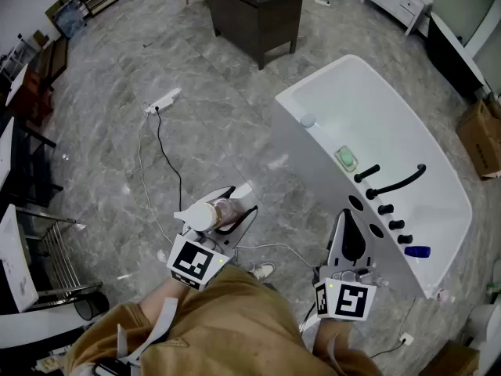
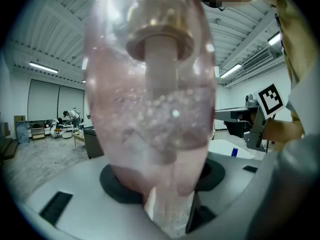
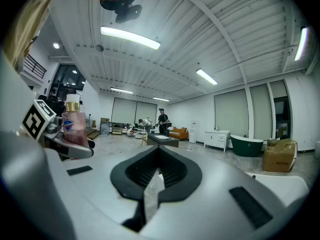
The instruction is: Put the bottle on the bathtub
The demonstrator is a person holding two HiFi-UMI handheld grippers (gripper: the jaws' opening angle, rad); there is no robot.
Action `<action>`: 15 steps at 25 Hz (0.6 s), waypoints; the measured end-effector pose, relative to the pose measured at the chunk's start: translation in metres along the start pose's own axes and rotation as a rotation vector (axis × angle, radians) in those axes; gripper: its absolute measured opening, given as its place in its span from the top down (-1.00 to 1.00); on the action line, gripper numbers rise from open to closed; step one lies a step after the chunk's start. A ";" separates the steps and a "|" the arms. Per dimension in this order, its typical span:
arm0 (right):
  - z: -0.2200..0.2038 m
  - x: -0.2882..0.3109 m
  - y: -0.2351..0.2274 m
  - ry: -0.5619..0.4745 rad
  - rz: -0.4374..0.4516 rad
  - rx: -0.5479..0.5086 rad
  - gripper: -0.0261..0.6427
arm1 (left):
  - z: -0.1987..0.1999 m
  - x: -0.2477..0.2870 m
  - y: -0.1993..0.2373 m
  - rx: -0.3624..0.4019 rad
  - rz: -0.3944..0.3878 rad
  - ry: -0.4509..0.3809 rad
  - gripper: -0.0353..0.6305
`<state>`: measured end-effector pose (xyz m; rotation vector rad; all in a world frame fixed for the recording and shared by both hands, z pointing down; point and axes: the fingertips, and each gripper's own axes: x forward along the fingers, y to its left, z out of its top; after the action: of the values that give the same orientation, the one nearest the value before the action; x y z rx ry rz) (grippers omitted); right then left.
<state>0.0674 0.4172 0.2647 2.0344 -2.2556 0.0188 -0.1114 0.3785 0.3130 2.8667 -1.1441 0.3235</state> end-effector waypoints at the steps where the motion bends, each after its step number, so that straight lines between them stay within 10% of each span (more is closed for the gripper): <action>1: -0.001 -0.001 0.000 0.001 0.000 -0.002 0.91 | 0.001 -0.001 -0.002 -0.008 0.002 0.001 0.19; 15: -0.006 -0.004 -0.012 -0.008 -0.001 0.002 0.91 | -0.013 0.042 -0.015 0.015 -0.031 0.024 0.19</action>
<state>0.0803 0.4205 0.2696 2.0407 -2.2596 0.0128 -0.0739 0.3626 0.3354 2.8822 -1.0970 0.3659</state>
